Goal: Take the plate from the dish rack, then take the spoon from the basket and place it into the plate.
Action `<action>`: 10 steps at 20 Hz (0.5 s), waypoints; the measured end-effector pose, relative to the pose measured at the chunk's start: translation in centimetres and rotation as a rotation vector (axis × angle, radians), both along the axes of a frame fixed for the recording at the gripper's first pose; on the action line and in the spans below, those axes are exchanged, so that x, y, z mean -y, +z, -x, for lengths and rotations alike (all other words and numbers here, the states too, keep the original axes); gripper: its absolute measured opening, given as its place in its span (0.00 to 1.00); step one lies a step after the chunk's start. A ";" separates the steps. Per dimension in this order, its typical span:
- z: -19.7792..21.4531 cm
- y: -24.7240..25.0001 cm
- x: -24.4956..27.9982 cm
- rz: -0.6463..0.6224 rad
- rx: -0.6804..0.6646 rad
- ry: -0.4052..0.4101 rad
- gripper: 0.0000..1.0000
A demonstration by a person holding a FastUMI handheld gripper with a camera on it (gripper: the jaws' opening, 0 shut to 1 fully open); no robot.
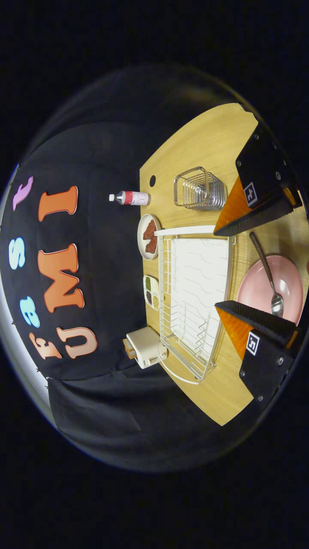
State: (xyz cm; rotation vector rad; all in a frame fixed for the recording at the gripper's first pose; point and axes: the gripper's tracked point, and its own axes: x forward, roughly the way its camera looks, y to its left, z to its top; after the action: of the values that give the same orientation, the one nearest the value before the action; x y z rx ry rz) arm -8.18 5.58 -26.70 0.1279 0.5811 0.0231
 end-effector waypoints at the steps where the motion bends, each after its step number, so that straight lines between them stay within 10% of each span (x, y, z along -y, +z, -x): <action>1: -0.3 0.9 0.2 0.012 0.022 -0.002 0.90; 10: -2.8 10.3 1.9 0.045 0.229 -0.031 0.97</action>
State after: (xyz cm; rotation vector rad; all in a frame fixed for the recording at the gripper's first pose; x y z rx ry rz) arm -5.37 3.72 -16.38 0.0890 0.3504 -0.0056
